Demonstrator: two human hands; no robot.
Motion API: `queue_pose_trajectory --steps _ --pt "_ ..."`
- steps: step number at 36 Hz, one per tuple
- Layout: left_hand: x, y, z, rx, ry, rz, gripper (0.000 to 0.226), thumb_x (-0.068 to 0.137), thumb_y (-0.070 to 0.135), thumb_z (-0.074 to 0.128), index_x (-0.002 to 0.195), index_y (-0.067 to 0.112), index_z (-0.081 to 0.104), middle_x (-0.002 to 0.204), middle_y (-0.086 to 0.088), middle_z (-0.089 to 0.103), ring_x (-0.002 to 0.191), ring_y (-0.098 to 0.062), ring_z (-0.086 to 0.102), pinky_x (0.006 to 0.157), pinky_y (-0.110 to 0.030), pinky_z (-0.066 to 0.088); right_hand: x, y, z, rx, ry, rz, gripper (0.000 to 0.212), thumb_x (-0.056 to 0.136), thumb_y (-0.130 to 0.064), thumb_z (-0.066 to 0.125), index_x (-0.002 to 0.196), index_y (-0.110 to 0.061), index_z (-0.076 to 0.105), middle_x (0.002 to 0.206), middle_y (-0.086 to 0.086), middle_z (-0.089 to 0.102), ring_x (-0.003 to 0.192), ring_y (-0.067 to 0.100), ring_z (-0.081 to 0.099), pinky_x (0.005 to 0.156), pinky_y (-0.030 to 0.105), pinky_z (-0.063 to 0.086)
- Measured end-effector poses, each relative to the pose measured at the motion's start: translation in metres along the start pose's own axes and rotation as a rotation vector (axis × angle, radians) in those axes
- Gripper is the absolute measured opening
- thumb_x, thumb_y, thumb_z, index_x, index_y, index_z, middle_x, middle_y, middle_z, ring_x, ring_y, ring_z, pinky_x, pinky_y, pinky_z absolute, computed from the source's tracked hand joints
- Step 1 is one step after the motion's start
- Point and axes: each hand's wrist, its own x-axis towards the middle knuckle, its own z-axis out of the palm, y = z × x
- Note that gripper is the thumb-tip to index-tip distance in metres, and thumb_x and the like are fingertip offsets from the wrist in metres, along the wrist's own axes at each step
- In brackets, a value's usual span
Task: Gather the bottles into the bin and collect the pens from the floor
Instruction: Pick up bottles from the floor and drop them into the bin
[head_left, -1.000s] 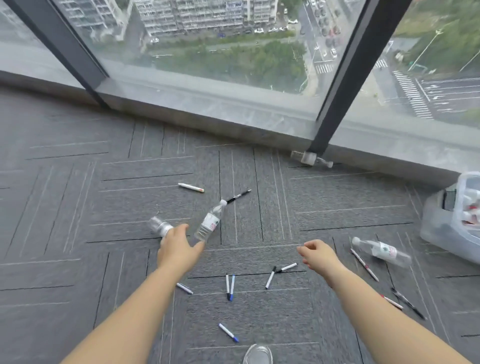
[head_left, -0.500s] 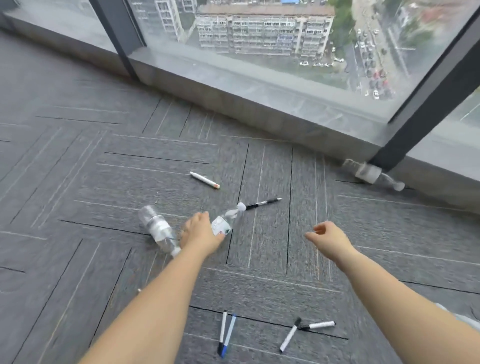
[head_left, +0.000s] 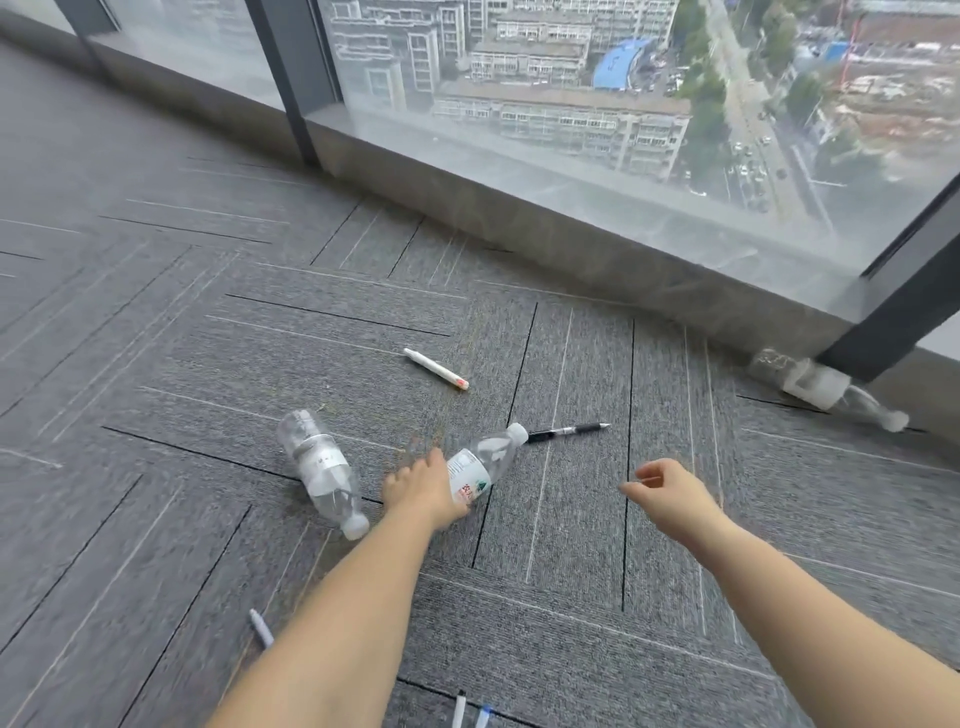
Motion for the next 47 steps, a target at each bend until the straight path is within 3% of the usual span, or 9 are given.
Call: queue_pose_trajectory --steps 7,14,18,25,28,31,38,41,47 --pt "-0.010 -0.012 0.000 -0.112 0.000 -0.005 0.069 0.077 0.050 0.067 0.130 0.017 0.038 0.121 -0.005 0.054 0.105 -0.025 0.057 0.084 -0.040 0.053 -0.004 -0.016 0.020 -0.035 -0.055 -0.035 0.038 0.092 -0.027 0.060 0.123 -0.008 0.050 0.109 0.003 0.056 0.092 0.017 0.053 0.078 0.030 0.042" --pt "-0.038 -0.066 -0.052 -0.354 0.244 -0.071 0.068 0.079 0.063 0.056 0.131 0.023 0.038 0.121 -0.001 0.052 0.106 -0.023 0.055 0.082 -0.036 0.049 -0.007 -0.067 0.084 -0.148 -0.149 -0.091 0.036 0.093 -0.028 0.057 0.121 -0.007 0.051 0.098 0.002 0.056 0.077 0.013 0.053 0.073 0.031 0.047" --pt "-0.056 -0.126 -0.074 -0.468 0.325 -0.190 0.072 0.078 0.059 0.062 0.135 0.023 0.037 0.124 -0.002 0.053 0.100 -0.021 0.058 0.080 -0.037 0.050 -0.018 -0.109 0.152 -0.185 -0.285 -0.144 0.042 0.091 -0.034 0.055 0.126 -0.010 0.048 0.112 0.003 0.058 0.090 0.017 0.055 0.086 0.036 0.049" --pt "-0.094 -0.205 -0.069 -0.498 0.373 -0.357 0.065 0.079 0.051 0.066 0.133 0.024 0.040 0.123 -0.005 0.052 0.103 -0.025 0.056 0.082 -0.037 0.047 -0.034 -0.150 0.264 -0.337 -0.380 -0.214 0.067 0.083 -0.055 0.059 0.131 -0.012 0.038 0.128 0.007 0.055 0.117 0.029 0.052 0.087 0.040 0.049" --pt "-0.104 -0.219 -0.060 -0.518 0.380 -0.358 0.063 0.077 0.047 0.068 0.129 0.021 0.044 0.122 -0.005 0.055 0.103 -0.024 0.056 0.087 -0.042 0.050 -0.034 -0.153 0.286 -0.417 -0.327 -0.212 0.066 0.085 -0.049 0.061 0.132 -0.010 0.037 0.132 0.009 0.052 0.125 0.031 0.047 0.095 0.042 0.044" --pt "-0.107 -0.219 -0.055 -0.498 0.366 -0.357 0.066 0.077 0.048 0.069 0.131 0.022 0.042 0.123 -0.004 0.054 0.105 -0.023 0.056 0.088 -0.042 0.050 -0.029 -0.149 0.289 -0.423 -0.272 -0.202 0.048 0.088 -0.032 0.060 0.126 -0.009 0.042 0.125 0.010 0.056 0.117 0.030 0.052 0.092 0.042 0.048" --pt "-0.091 -0.172 -0.071 -0.531 0.338 -0.275 0.063 0.079 0.047 0.068 0.131 0.024 0.043 0.125 -0.004 0.053 0.106 -0.024 0.055 0.084 -0.034 0.045 -0.018 -0.137 0.221 -0.342 -0.207 -0.226 0.033 0.092 -0.029 0.048 0.116 -0.007 0.050 0.107 0.009 0.061 0.094 0.027 0.061 0.070 0.034 0.049" --pt "-0.072 -0.122 -0.091 -0.572 0.326 -0.155 0.064 0.079 0.045 0.069 0.132 0.022 0.043 0.127 -0.006 0.051 0.109 -0.027 0.054 0.087 -0.035 0.045 -0.009 -0.126 0.147 -0.312 -0.138 -0.219 0.034 0.087 -0.033 0.046 0.112 -0.009 0.051 0.103 0.008 0.063 0.080 0.024 0.059 0.057 0.029 0.041" --pt "-0.056 0.028 -0.136 -0.586 0.249 0.142 0.064 0.076 0.045 0.072 0.129 0.020 0.046 0.123 -0.009 0.055 0.111 -0.029 0.054 0.094 -0.041 0.046 -0.030 -0.077 -0.037 -0.201 0.074 -0.054 0.035 0.083 -0.038 0.050 0.105 -0.012 0.052 0.099 0.006 0.063 0.080 0.025 0.058 0.060 0.031 0.038"
